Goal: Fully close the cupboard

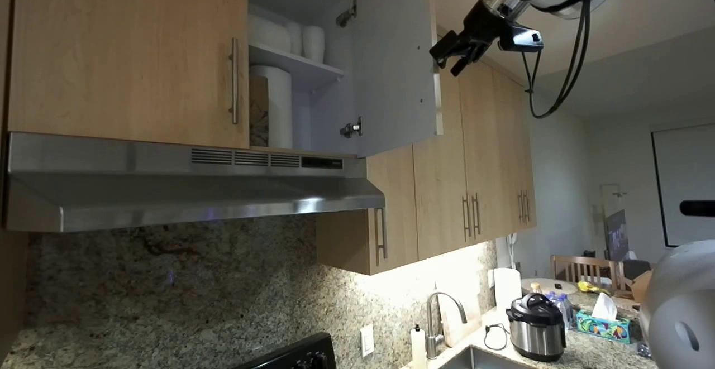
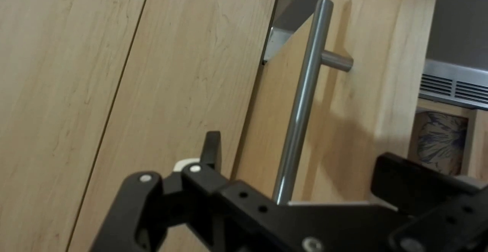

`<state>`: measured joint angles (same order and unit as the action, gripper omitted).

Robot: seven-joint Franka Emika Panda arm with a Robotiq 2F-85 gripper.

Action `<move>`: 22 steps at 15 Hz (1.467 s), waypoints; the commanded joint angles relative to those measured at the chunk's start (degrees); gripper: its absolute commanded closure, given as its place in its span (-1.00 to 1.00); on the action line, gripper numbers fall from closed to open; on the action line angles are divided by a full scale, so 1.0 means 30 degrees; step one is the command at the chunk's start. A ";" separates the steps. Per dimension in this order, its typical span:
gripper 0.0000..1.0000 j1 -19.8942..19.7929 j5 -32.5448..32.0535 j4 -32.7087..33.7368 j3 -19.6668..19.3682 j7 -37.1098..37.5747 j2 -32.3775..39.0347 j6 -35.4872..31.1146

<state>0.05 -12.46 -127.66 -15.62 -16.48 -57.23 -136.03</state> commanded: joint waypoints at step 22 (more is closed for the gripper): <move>-1.00 -0.1466 -0.0091 0.2078 0.5906 0.4665 0.5448 -0.3730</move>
<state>-0.44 -12.47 -125.59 -0.53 -8.15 -48.42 -142.91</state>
